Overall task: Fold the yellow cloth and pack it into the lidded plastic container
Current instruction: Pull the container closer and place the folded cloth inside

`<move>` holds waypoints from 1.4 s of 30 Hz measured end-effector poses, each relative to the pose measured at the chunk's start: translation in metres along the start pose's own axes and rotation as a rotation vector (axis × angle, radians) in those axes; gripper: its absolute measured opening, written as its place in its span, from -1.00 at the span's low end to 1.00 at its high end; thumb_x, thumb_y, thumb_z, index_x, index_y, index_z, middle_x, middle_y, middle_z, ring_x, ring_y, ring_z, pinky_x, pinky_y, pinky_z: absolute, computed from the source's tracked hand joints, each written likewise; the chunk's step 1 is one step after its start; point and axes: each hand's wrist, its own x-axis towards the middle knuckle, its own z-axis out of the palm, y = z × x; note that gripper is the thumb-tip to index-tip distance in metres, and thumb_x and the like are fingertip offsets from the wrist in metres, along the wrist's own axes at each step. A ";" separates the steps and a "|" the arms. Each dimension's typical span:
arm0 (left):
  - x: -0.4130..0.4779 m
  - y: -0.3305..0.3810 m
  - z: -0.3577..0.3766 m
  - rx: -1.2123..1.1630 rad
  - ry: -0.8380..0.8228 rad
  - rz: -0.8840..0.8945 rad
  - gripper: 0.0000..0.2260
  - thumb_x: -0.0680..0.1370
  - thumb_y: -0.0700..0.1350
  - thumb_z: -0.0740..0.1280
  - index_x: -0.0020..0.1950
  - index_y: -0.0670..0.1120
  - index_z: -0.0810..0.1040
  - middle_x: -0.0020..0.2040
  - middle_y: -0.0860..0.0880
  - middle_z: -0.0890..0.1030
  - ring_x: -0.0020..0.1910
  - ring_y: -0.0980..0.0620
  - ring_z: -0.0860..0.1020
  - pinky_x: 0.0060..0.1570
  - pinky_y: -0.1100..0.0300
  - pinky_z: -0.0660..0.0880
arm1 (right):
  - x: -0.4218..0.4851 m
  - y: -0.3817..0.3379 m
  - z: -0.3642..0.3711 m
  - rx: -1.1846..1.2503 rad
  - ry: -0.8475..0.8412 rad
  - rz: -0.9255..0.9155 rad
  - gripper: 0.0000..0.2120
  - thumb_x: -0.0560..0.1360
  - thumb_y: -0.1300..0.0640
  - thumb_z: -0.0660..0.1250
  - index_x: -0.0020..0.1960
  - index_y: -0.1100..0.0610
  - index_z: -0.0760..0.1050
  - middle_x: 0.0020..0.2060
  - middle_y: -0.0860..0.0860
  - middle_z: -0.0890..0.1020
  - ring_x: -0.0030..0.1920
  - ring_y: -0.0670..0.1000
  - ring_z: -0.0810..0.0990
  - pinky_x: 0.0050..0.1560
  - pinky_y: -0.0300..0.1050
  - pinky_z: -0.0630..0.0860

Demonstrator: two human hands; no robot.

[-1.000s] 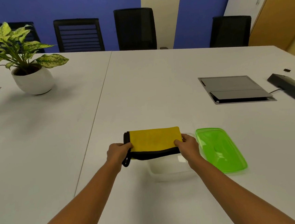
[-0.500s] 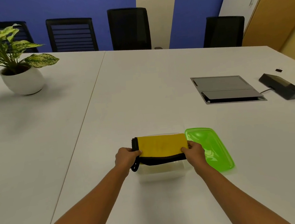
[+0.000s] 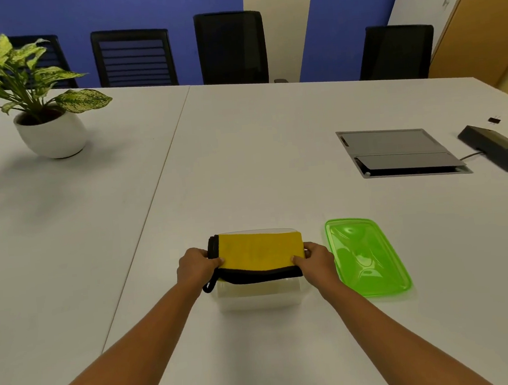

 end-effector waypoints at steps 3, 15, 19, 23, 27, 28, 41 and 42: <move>-0.002 0.003 0.000 0.121 0.002 0.038 -0.68 0.43 -0.12 0.44 0.09 -0.29 0.55 0.01 -0.25 0.63 -0.01 -0.20 0.59 -0.05 0.07 0.49 | 0.000 -0.005 0.003 -0.141 0.009 -0.028 -0.69 0.46 0.20 0.35 0.18 0.25 0.49 0.11 0.21 0.61 0.10 0.20 0.56 0.06 -0.04 0.48; 0.006 0.014 0.032 0.573 -0.113 0.142 -0.56 0.50 -0.27 0.31 -0.38 -0.01 0.09 -0.30 0.01 0.36 -0.18 0.03 0.45 -0.08 0.21 0.44 | 0.012 -0.005 0.012 -0.496 -0.048 -0.097 -0.81 0.52 0.31 0.18 0.12 0.29 0.41 0.05 0.23 0.58 0.04 0.16 0.57 -0.19 -0.19 0.34; 0.009 0.017 0.038 0.722 -0.168 0.129 -0.80 0.52 -0.30 0.27 0.12 -0.24 0.37 0.11 -0.19 0.52 0.13 -0.10 0.53 0.10 0.17 0.46 | 0.017 0.000 0.021 -0.606 -0.131 -0.061 -0.76 0.53 0.33 0.18 -0.26 0.11 0.31 0.10 0.22 0.56 0.00 0.08 0.55 -0.16 -0.20 0.37; 0.011 0.012 0.045 0.916 -0.206 0.217 -0.37 0.53 -0.35 0.21 0.46 -0.35 -0.11 0.30 -0.25 0.44 0.24 -0.14 0.49 0.19 0.12 0.43 | 0.025 0.003 0.025 -0.689 -0.188 -0.088 -0.56 0.54 0.35 0.16 -0.40 0.04 0.07 0.11 0.22 0.55 0.10 0.13 0.55 0.02 -0.11 0.48; 0.014 0.017 0.039 0.991 -0.322 0.240 -0.55 0.51 -0.29 0.29 0.36 -0.27 0.24 0.27 -0.22 0.46 0.22 -0.12 0.50 0.17 0.12 0.45 | 0.025 -0.005 0.022 -0.794 -0.220 -0.115 -0.55 0.51 0.37 0.18 -0.43 0.05 0.11 -0.33 0.10 0.43 0.05 0.07 0.55 -0.19 -0.18 0.39; 0.015 0.018 0.037 1.003 -0.338 0.240 -0.60 0.48 -0.28 0.33 0.29 -0.25 0.34 0.26 -0.21 0.47 0.20 -0.11 0.51 0.15 0.13 0.46 | 0.025 -0.008 0.021 -0.831 -0.222 -0.145 -0.55 0.50 0.40 0.17 -0.43 0.05 0.10 -0.38 0.06 0.34 0.07 0.07 0.55 -0.29 -0.24 0.32; 0.012 0.006 0.060 0.971 -0.400 0.597 -0.38 0.58 0.19 -0.06 0.52 -0.13 -0.09 0.55 -0.17 -0.09 0.53 -0.16 -0.13 0.51 -0.05 -0.08 | 0.028 -0.009 0.047 -1.141 -0.477 -0.438 -0.35 0.58 0.03 0.15 0.50 0.03 -0.18 0.53 0.04 -0.17 0.52 0.11 -0.20 0.48 0.23 -0.08; 0.013 -0.001 0.063 0.921 -0.403 0.568 -0.27 0.48 0.32 -0.20 0.52 -0.10 -0.14 0.55 -0.15 -0.13 0.53 -0.13 -0.18 0.50 -0.03 -0.14 | 0.030 -0.003 0.048 -1.154 -0.497 -0.443 -0.36 0.58 -0.02 0.10 0.50 0.00 -0.21 0.52 0.03 -0.22 0.51 0.10 -0.25 0.46 0.28 -0.14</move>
